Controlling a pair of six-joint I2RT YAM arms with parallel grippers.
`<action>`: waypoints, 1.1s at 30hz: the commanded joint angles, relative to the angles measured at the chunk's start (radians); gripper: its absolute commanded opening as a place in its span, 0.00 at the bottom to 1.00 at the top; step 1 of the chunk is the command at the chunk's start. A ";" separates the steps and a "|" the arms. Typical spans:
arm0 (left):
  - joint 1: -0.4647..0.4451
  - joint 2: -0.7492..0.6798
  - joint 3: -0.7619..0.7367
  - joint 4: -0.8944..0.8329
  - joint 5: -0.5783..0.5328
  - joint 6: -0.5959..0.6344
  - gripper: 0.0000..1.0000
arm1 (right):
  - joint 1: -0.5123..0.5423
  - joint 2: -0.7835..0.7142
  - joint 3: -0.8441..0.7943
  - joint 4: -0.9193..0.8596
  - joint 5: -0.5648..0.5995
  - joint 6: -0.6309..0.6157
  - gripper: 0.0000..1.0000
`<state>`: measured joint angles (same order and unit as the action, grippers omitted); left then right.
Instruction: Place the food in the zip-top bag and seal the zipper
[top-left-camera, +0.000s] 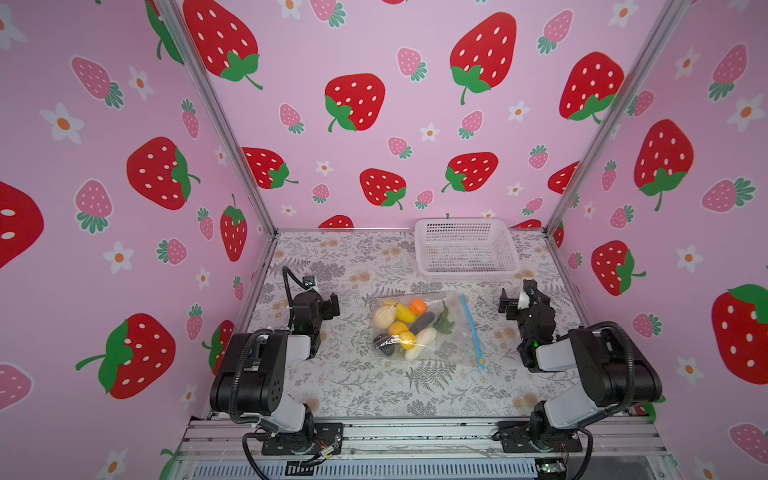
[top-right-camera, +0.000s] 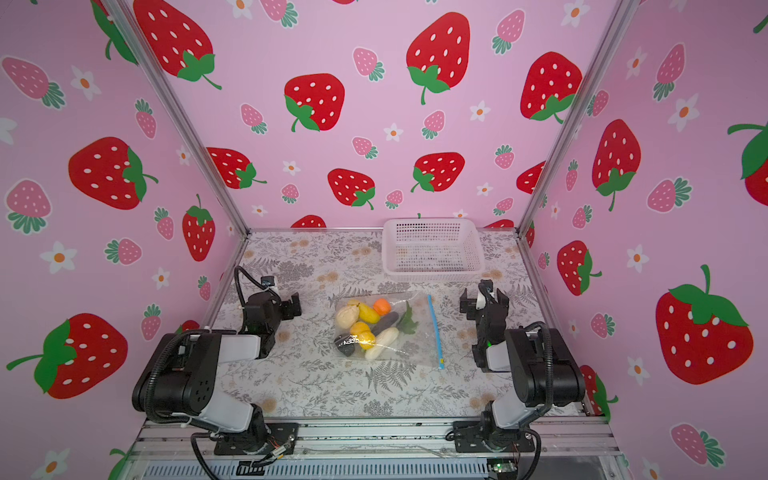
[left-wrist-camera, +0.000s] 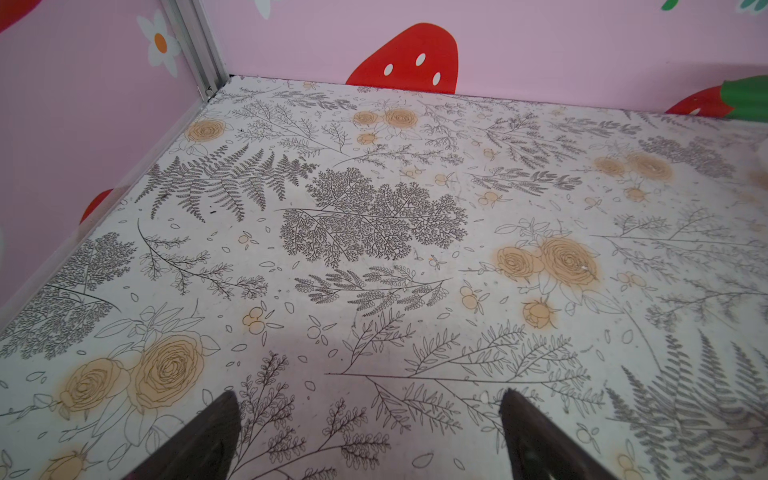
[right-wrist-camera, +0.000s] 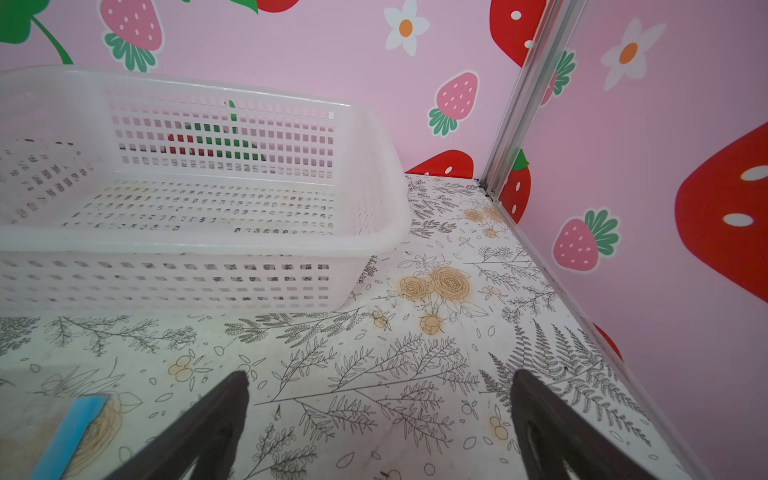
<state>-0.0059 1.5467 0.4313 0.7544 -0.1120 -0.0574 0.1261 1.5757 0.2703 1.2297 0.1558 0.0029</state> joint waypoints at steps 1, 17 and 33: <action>0.009 0.012 0.034 -0.006 -0.003 -0.001 0.99 | -0.005 0.002 0.007 0.009 -0.004 0.002 0.99; 0.011 0.015 0.040 -0.012 0.005 -0.002 0.99 | 0.006 0.012 0.024 -0.012 -0.022 -0.018 0.99; 0.003 0.004 0.023 0.009 -0.005 0.005 0.99 | 0.001 0.012 0.025 -0.016 -0.034 -0.015 0.99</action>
<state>-0.0002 1.5471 0.4408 0.7361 -0.1120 -0.0570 0.1307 1.5799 0.2863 1.2026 0.1364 -0.0048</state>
